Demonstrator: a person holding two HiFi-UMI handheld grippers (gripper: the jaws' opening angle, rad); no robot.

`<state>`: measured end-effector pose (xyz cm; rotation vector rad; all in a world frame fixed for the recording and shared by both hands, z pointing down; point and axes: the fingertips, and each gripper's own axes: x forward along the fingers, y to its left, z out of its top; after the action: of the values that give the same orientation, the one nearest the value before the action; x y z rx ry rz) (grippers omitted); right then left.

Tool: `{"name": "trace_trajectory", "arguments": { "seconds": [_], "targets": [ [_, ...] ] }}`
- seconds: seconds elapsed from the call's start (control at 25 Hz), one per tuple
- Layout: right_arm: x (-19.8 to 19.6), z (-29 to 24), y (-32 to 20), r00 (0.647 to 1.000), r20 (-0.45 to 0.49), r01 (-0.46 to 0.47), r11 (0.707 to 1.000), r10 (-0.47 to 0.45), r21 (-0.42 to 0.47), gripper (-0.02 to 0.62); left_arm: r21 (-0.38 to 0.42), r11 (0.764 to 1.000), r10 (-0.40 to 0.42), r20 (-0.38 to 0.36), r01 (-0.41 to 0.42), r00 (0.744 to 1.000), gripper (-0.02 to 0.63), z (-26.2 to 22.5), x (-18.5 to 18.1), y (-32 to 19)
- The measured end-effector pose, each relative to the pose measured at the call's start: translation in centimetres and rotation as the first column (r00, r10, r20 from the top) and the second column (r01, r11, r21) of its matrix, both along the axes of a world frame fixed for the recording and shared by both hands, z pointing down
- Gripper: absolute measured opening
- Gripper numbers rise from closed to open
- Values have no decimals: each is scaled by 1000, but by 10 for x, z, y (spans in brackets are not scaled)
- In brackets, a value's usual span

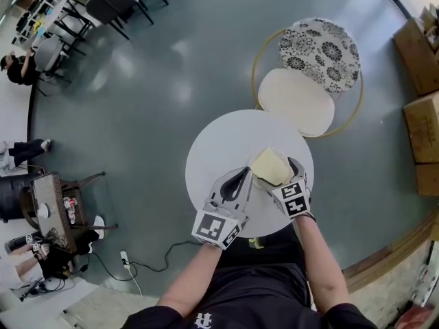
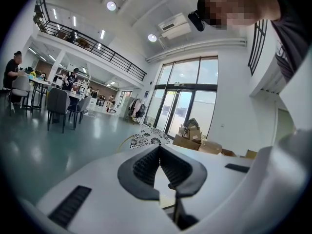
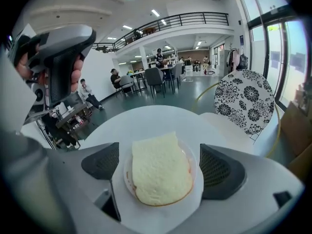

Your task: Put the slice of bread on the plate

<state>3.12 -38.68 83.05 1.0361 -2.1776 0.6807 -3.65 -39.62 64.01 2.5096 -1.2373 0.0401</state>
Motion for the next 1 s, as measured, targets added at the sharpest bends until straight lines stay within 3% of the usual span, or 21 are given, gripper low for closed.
{"name": "trace_trajectory", "arguments": {
  "seconds": [0.32,0.64,0.84,1.0],
  "targets": [
    [-5,-119,-5,978,206,-34,997,19,66,500,-8,1000,18,19,-18,1000,8,-52,11,5],
    [6,-255,-4,919,393,-87,979,7,185,319,60,998,22,7,-22,1000,8,-131,27,5],
    [16,-318,1,907,421,-114,952,-17,283,201,73,997,30,11,-31,999,8,-160,37,7],
    [23,-345,4,896,443,-145,939,-9,312,126,88,995,35,20,-37,999,8,-182,44,9]
  ]
}}
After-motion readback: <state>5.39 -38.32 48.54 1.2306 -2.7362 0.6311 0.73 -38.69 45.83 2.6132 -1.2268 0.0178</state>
